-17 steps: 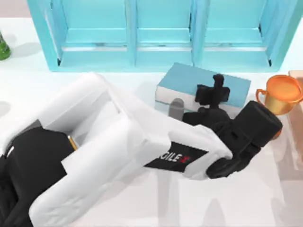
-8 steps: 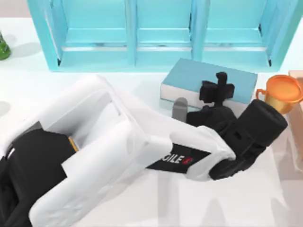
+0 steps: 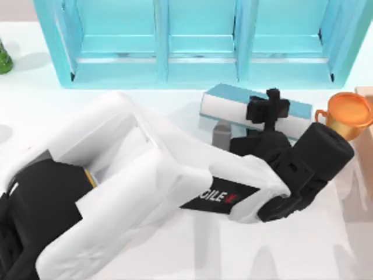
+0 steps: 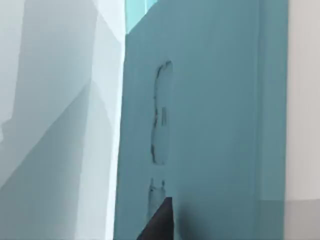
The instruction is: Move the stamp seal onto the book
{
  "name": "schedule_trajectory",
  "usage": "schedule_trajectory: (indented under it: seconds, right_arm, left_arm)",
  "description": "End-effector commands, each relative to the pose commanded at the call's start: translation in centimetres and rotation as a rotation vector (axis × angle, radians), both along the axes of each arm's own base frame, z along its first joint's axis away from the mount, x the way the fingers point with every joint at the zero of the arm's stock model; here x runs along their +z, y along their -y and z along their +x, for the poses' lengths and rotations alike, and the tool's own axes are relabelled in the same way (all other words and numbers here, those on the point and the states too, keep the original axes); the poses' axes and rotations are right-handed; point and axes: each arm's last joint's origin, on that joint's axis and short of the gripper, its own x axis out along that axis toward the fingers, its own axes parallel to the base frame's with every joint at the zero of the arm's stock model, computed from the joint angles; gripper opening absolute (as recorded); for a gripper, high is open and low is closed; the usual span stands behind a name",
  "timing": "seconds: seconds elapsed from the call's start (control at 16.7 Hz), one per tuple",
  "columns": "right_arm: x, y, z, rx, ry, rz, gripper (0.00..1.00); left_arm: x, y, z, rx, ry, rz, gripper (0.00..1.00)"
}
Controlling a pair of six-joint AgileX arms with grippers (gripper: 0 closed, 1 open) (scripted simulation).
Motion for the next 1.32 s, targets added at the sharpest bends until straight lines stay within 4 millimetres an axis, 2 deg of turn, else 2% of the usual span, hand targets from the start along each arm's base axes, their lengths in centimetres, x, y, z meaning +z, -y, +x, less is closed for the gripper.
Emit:
schedule_trajectory:
  seconds: [0.18,0.24,0.72,0.84,1.02,1.32]
  right_arm:
    - [0.0,0.0,0.0,0.000,0.000,0.000,1.00]
    - [0.0,0.0,0.0,0.000,0.000,0.000,1.00]
    - [0.0,0.0,0.0,0.000,0.000,0.000,1.00]
    - [0.0,0.0,0.0,0.000,0.000,0.000,1.00]
    - [0.0,0.0,0.0,0.000,0.000,0.000,1.00]
    - [0.0,0.0,0.0,0.000,0.000,0.000,1.00]
  left_arm:
    - [0.0,0.0,0.0,0.000,0.000,0.000,0.98]
    - [0.0,0.0,0.0,0.000,0.000,0.000,1.00]
    - [-0.2,-0.1,0.1,0.002,-0.003,0.005,1.00]
    - [-0.3,0.1,-0.4,-0.002,-0.006,0.004,1.00]
    - [-0.5,1.1,-3.3,-0.021,-0.024,0.001,1.00]
    - [-0.7,1.3,-10.3,-0.022,-0.056,0.007,1.00]
